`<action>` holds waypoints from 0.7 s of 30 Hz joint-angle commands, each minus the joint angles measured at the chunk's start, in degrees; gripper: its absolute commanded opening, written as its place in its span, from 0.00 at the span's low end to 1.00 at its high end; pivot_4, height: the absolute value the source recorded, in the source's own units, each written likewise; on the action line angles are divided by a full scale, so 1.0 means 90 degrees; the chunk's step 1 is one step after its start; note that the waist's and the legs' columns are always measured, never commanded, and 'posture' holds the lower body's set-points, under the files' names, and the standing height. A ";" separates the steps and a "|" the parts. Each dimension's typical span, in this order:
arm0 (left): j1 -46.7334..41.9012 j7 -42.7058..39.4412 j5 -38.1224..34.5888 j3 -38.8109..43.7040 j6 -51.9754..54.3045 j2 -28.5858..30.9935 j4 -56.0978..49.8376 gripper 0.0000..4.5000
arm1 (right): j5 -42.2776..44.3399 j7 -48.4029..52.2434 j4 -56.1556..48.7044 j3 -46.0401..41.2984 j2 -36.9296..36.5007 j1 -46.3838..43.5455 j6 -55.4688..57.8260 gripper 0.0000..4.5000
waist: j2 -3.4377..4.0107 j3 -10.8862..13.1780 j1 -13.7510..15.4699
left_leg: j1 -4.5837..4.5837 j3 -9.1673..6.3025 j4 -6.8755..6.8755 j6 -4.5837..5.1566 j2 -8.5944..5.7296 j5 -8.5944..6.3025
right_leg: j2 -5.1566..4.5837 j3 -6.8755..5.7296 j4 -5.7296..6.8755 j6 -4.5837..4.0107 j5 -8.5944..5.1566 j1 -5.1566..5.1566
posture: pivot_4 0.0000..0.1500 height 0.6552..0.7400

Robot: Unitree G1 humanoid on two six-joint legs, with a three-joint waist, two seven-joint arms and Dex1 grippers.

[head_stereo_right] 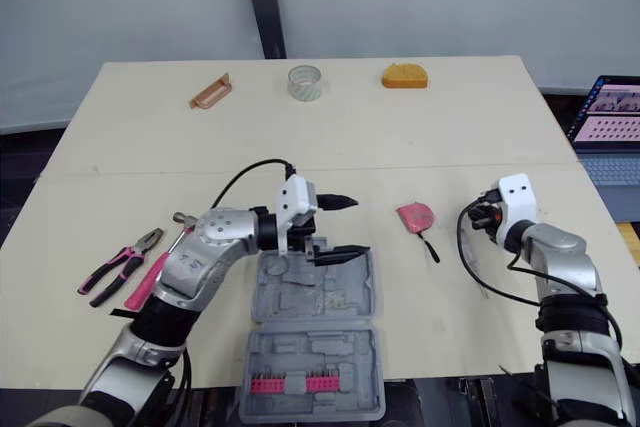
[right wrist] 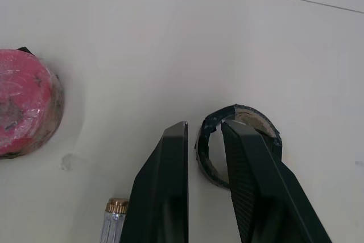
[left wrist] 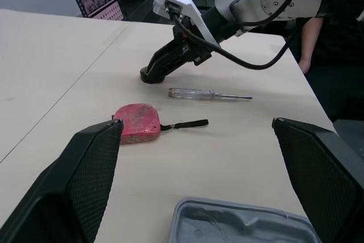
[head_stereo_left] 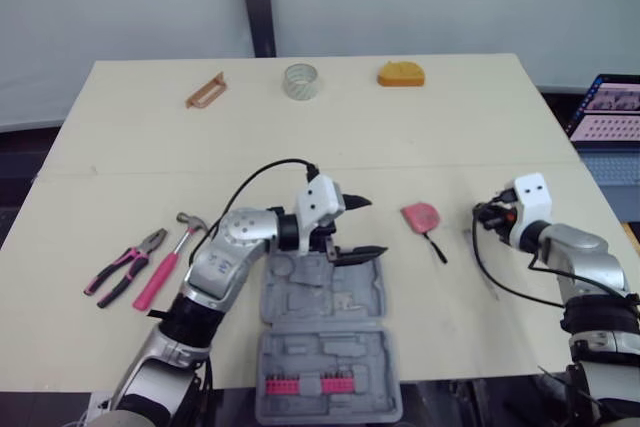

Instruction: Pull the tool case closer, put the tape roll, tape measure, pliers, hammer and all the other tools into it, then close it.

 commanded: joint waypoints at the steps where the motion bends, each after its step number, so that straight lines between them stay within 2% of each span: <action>1: 0.0042 0.0012 0.0002 0.0006 -0.0047 -0.0029 -0.0146 1.00 | -0.0037 -0.0146 0.0021 -0.0084 -0.0001 -0.0117 -0.0165 0.23 | 0.0000 0.0000 -0.0004 | 0.0000 0.0000 0.0000 0.0000 0.0000 0.0000 | 0.0000 0.0000 0.0000 0.0000 0.0000 0.0000 | 1.00 1.00; 21: 0.0022 0.0028 0.0014 -0.0042 0.0095 -0.0028 -0.0248 1.00 | -0.0131 -0.0140 0.0255 -0.0010 0.0159 -0.0185 -0.0259 0.23 | 0.0000 0.0000 -0.0003 | 0.0000 -0.0001 0.0000 0.0000 0.0000 0.0000 | 0.0000 0.0000 0.0000 0.0000 0.0000 0.0000 | 1.00 1.00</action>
